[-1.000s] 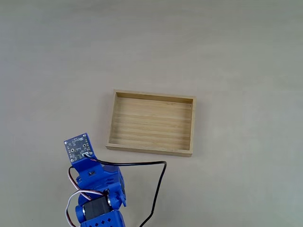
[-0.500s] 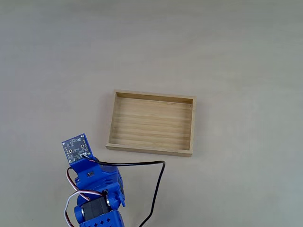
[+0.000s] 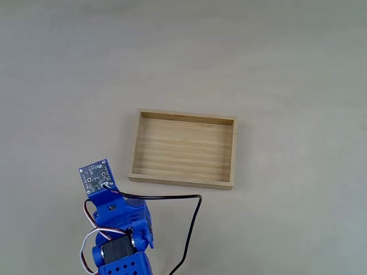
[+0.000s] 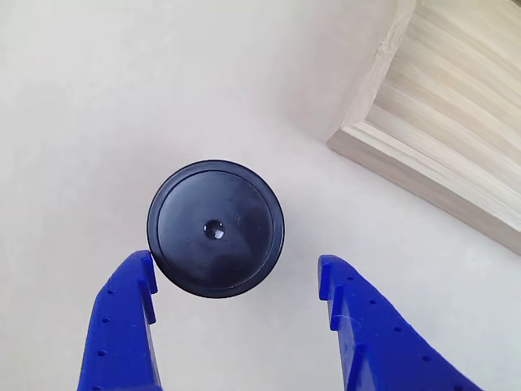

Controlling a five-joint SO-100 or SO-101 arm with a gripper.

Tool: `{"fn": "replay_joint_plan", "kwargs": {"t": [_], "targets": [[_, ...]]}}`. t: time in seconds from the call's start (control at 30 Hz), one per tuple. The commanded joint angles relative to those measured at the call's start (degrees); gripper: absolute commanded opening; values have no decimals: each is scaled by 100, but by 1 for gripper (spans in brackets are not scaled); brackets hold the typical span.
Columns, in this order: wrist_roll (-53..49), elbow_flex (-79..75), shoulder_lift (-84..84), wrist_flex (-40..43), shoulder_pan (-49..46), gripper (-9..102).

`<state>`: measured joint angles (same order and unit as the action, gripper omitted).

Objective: Place the black cylinder in the wooden box then return to rest.

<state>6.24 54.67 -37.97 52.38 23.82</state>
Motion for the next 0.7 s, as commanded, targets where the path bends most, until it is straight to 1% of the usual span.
{"fn": "replay_joint_plan", "kwargs": {"t": [0.0, 0.67], "targets": [[26, -686, 18, -167, 9, 29], [18, -738, 413, -466, 88, 29]]}}
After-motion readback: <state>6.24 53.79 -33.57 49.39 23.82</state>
